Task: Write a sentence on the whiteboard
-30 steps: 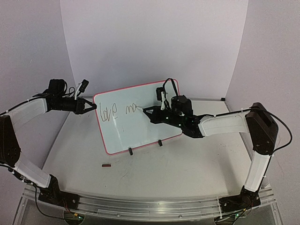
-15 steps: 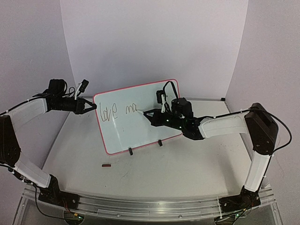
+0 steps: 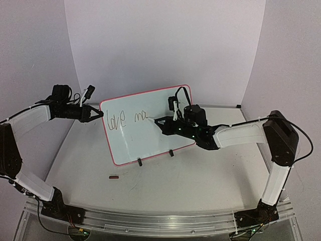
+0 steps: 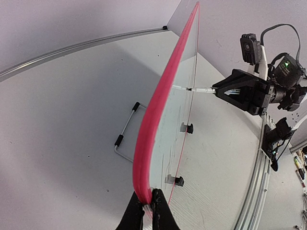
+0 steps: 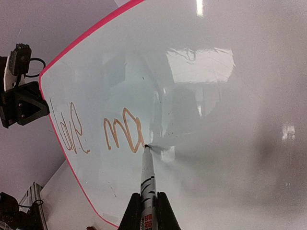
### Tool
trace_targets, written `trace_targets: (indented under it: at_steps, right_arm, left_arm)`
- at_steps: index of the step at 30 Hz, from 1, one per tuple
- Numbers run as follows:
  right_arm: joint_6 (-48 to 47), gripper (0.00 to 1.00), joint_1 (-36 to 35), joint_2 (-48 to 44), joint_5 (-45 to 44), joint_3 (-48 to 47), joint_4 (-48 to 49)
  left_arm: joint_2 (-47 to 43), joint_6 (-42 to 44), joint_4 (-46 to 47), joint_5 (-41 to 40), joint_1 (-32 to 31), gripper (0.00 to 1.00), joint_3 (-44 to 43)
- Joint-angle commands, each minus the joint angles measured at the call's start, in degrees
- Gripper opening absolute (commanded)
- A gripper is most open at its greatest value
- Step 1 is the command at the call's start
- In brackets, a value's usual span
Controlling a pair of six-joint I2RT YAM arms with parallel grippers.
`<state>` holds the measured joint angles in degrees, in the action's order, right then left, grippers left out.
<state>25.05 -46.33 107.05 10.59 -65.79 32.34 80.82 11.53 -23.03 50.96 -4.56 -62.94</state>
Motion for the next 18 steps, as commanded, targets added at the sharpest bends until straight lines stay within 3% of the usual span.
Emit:
trace_targets:
  at_steps: [1, 13, 18]
  right_arm:
    - [-0.8, 0.00, 0.9, -2.2, -5.3, 0.6, -1.7]
    - [-1.7, 0.00, 0.8, -7.8, 1.9, 3.0, -1.8]
    - [-1.3, 0.00, 0.9, -9.5, 0.6, 3.6, -1.8]
  left_arm:
    - [0.3, 2.1, -1.6, -2.8, -0.1, 0.00, -1.5]
    - [-0.3, 2.0, -1.5, -3.0, -0.1, 0.00, -1.5]
    - [-0.4, 1.9, -1.6, -3.0, -0.1, 0.00, -1.5]
